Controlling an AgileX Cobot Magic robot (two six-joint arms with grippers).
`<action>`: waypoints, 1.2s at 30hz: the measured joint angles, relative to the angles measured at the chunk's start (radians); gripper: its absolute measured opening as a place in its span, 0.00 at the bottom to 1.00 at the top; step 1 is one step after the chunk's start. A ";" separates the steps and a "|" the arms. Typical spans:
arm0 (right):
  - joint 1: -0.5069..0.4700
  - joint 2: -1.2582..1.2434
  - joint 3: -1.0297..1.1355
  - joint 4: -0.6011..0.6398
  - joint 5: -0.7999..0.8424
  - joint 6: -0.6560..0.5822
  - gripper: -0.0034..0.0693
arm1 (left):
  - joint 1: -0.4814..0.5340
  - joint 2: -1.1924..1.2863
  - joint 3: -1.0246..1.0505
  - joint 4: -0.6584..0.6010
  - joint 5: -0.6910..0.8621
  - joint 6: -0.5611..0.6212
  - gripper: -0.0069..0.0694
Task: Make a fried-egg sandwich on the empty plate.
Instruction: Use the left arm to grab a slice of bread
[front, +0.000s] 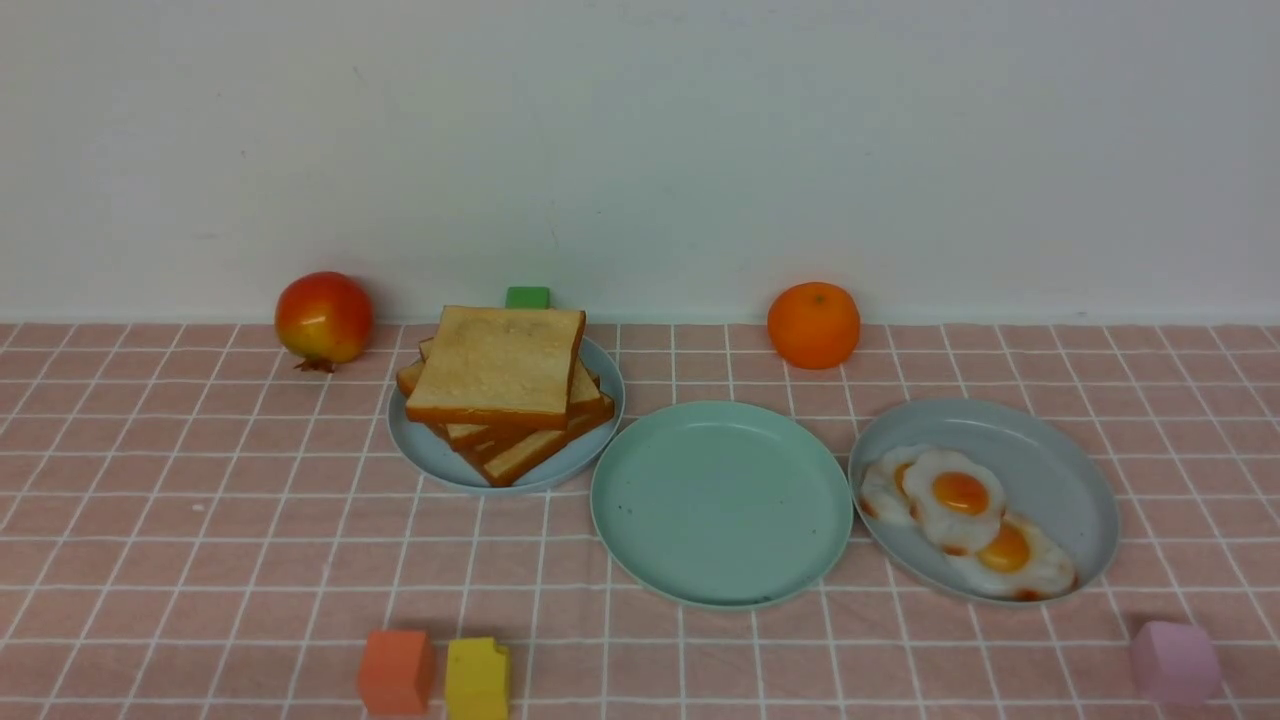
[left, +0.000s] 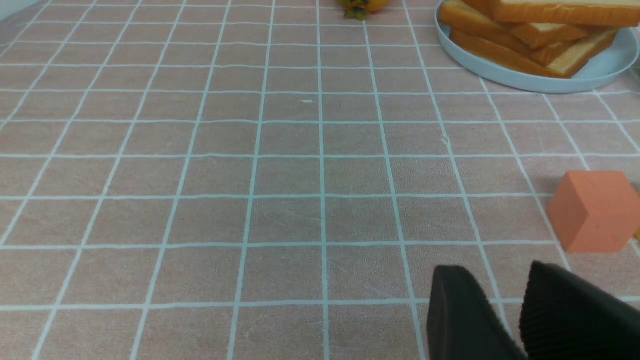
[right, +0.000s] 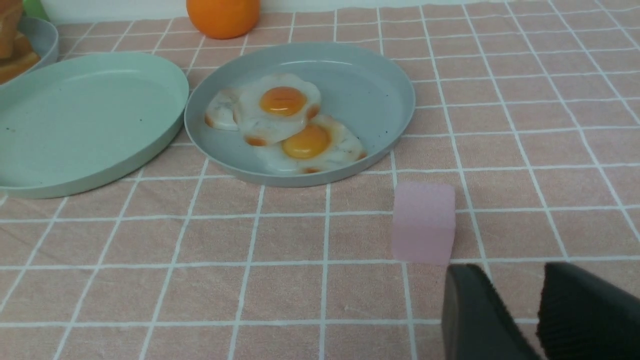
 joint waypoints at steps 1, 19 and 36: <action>0.000 0.000 0.001 0.000 -0.009 0.000 0.38 | 0.000 0.000 0.000 0.000 0.000 0.000 0.41; 0.000 0.000 0.006 0.063 -0.691 0.099 0.38 | 0.000 0.000 0.015 -0.020 -0.209 -0.023 0.41; 0.000 0.000 0.006 0.064 -0.737 0.218 0.38 | 0.000 0.073 -0.361 -0.180 -0.492 -0.219 0.41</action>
